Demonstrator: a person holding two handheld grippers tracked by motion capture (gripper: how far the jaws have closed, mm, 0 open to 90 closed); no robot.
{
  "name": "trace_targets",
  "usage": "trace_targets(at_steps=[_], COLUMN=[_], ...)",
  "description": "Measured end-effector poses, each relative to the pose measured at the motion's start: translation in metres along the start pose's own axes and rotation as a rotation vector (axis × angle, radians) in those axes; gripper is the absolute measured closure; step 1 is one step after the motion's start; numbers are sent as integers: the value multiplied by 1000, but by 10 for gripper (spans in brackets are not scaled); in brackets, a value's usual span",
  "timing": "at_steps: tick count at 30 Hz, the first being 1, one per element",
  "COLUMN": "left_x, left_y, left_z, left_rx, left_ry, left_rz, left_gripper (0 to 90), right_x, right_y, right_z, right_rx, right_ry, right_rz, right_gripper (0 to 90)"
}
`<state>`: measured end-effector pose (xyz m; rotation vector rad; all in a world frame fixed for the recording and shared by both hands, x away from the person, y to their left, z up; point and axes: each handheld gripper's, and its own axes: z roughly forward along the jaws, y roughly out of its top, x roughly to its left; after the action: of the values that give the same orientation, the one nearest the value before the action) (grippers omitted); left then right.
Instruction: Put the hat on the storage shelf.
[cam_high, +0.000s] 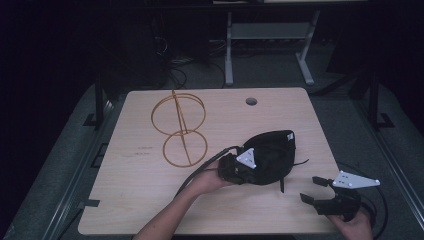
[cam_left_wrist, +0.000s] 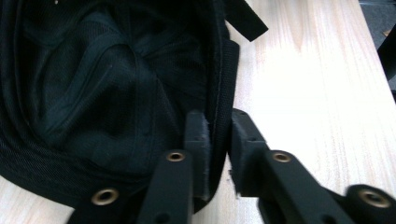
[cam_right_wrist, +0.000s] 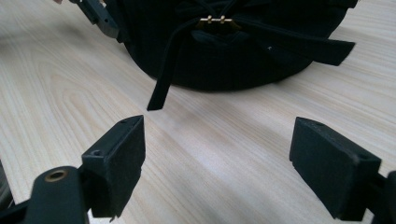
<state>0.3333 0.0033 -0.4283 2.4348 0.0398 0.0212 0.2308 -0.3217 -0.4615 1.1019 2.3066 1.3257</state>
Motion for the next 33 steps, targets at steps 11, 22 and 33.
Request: trace_targets(at_steps=[11,22,33], left_x=[2,3,0], left_y=[15,31,45], left_z=[-7,-13,-20], left_rx=[-74,-162,-192], left_ry=[-13,-36,-61], left_rz=[-51,-92,-78], left_gripper=[820,823,825], right_x=[5,10,13], right_y=[3,11,25], right_z=[9,15,25], right_rx=[2,-29,-47], right_ry=[23,43,2], right_rz=[-10,-23,-68], right_gripper=[182,204,204])
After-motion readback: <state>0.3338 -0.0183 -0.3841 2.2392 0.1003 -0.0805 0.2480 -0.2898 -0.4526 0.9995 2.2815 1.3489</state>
